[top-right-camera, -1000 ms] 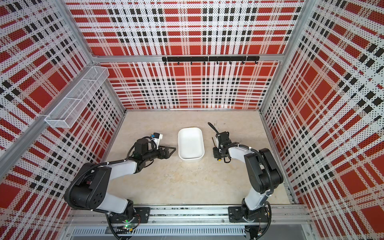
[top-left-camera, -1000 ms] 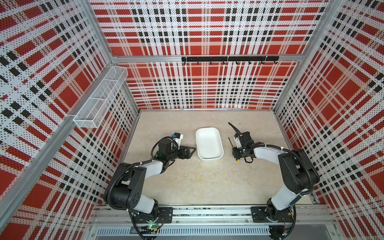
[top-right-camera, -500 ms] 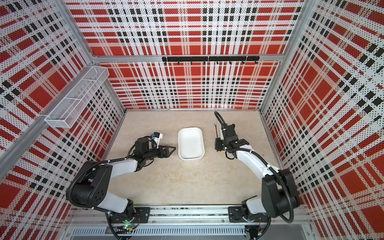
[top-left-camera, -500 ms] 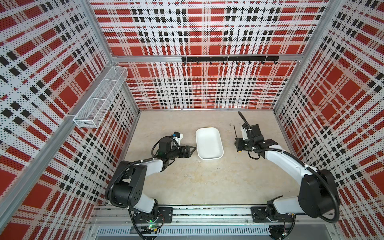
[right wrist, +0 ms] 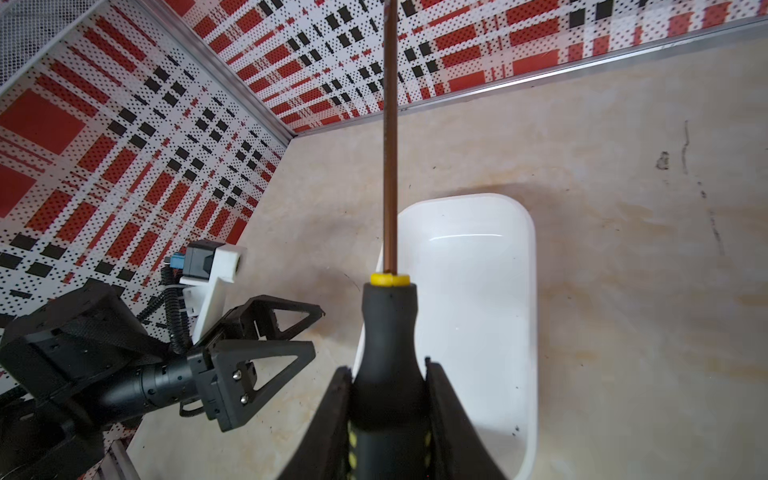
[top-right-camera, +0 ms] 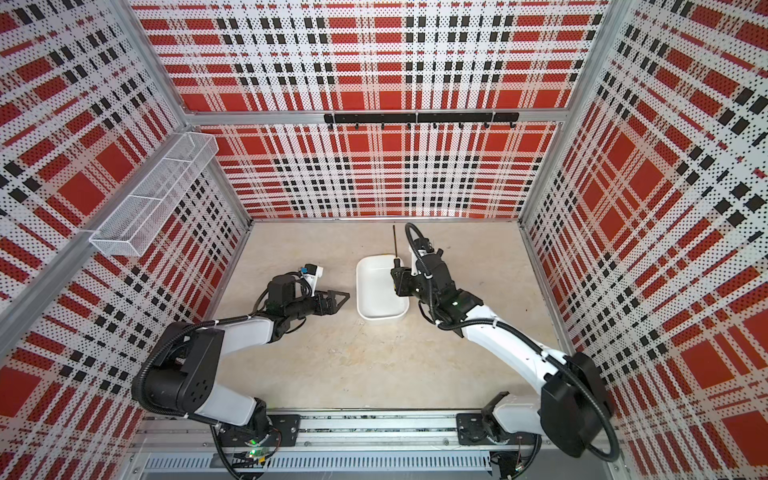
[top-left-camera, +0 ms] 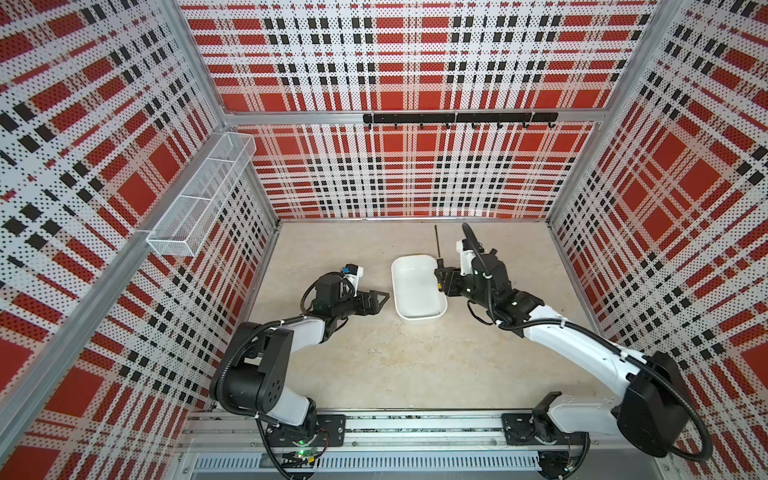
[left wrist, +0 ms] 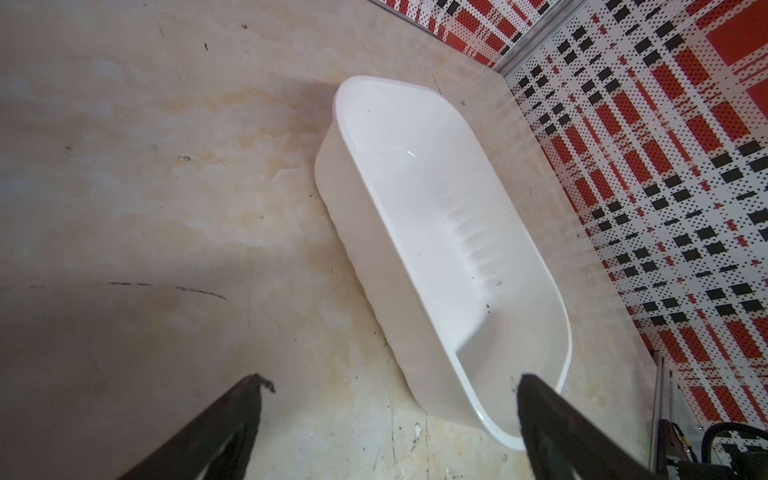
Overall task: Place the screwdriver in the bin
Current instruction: 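Lift the screwdriver with the right gripper and carry it over the white tray, then lower the screwdriver into the tray and open the right gripper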
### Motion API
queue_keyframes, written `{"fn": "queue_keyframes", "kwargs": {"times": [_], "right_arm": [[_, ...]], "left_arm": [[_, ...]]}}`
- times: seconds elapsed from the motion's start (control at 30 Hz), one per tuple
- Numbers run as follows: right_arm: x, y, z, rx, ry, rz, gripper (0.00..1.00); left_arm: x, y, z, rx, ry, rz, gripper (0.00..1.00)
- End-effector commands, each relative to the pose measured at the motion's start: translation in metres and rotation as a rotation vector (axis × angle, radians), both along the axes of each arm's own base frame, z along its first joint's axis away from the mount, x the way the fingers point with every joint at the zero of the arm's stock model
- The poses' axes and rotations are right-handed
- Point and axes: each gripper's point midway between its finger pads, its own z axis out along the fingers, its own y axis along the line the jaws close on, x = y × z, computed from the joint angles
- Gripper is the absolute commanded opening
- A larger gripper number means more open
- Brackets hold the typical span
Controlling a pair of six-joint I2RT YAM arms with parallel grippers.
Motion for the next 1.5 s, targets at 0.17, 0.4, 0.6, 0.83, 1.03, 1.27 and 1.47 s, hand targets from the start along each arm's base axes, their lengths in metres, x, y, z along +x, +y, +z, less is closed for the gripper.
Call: {"fn": "queue_keyframes", "kwargs": {"times": [0.17,0.4,0.6,0.83,1.03,1.27,1.47], "right_arm": [[0.031,0.047,-0.042,-0.138,0.109,-0.048,0.00],[0.034,0.062,-0.081,-0.219,0.228,-0.070,0.00],[0.027,0.058,-0.105,-0.270,0.300,-0.130,0.00],[0.027,0.053,-0.128,-0.320,0.342,-0.155,0.00],[0.029,0.056,-0.145,-0.363,0.354,-0.131,0.00],[0.031,0.055,-0.161,-0.400,0.366,-0.137,0.00],[0.033,0.054,-0.170,-0.425,0.373,-0.140,0.14]], "left_arm": [[0.007,0.001,0.006,0.008,-0.031,-0.006,0.98],[0.007,0.001,0.008,0.010,-0.039,-0.005,0.98],[0.007,0.004,0.010,0.018,-0.048,0.008,0.98],[0.007,0.004,0.008,0.020,-0.044,0.008,0.98],[0.007,0.004,0.007,0.020,-0.041,0.009,0.98],[0.007,0.004,0.007,0.022,-0.044,0.011,0.98],[0.007,0.005,0.006,0.023,-0.040,0.011,0.98]]}}
